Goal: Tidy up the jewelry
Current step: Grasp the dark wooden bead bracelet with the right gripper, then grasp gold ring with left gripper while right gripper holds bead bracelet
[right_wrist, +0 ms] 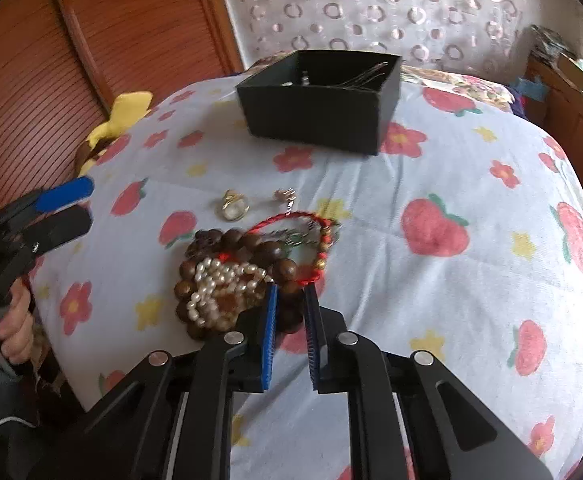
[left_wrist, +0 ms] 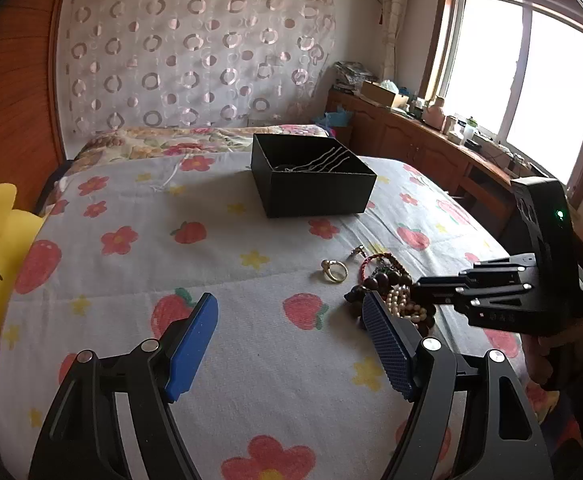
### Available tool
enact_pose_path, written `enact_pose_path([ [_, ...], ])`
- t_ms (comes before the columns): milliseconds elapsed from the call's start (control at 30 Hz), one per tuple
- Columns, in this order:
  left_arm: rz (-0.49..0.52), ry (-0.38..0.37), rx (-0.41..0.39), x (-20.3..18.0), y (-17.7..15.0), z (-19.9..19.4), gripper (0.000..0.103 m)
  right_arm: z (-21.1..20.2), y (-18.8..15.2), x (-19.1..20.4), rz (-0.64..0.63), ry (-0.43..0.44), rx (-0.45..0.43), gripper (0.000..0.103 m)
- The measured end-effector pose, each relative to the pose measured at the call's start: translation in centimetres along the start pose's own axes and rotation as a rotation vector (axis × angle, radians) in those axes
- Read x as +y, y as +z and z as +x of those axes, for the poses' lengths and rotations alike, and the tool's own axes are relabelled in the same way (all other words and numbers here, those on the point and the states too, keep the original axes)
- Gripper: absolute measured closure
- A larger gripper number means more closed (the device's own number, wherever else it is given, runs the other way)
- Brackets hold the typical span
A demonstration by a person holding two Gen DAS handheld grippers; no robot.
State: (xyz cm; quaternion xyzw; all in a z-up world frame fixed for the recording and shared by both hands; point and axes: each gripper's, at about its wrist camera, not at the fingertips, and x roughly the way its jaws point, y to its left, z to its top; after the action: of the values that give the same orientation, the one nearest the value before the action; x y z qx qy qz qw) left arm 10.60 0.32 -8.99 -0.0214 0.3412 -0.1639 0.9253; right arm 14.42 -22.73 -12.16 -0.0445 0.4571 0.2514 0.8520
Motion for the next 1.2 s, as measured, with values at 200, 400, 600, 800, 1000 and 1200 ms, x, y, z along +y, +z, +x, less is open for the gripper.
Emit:
enact_pose_path([
  [200, -0.005, -0.001, 0.014, -0.3, -0.1, 0.4, 0.031, -4.2, 0.1, 1.2, -0.051, 0.007, -0.153, 0.088],
  [400, 0.001, -0.004, 0.032, -0.6, -0.1, 1.3, 0.031, -8.4, 1.2, 1.6, -0.089, 0.018, -0.249, 0.088],
  [600, 0.008, -0.018, 0.050, -1.1, 0.3, 2.3, 0.031, -11.2, 2.2, 1.5, -0.098, 0.004, -0.311, 0.088],
  [800, 0.039, -0.046, 0.078, -1.7, 1.0, 3.6, 0.033, -12.6, 2.4, 0.4, -0.096, -0.036, -0.340, 0.088],
  [1000, 0.081, -0.056, 0.141, -3.0, 1.7, 6.3, 0.051, -11.9, 1.7, -1.3, -0.063, -0.058, -0.321, 0.088],
  [1200, 0.109, -0.038, 0.204, -4.0, 2.5, 9.1, 0.059, -10.8, 0.7, -2.5, -0.034, -0.067, -0.301, 0.088],
])
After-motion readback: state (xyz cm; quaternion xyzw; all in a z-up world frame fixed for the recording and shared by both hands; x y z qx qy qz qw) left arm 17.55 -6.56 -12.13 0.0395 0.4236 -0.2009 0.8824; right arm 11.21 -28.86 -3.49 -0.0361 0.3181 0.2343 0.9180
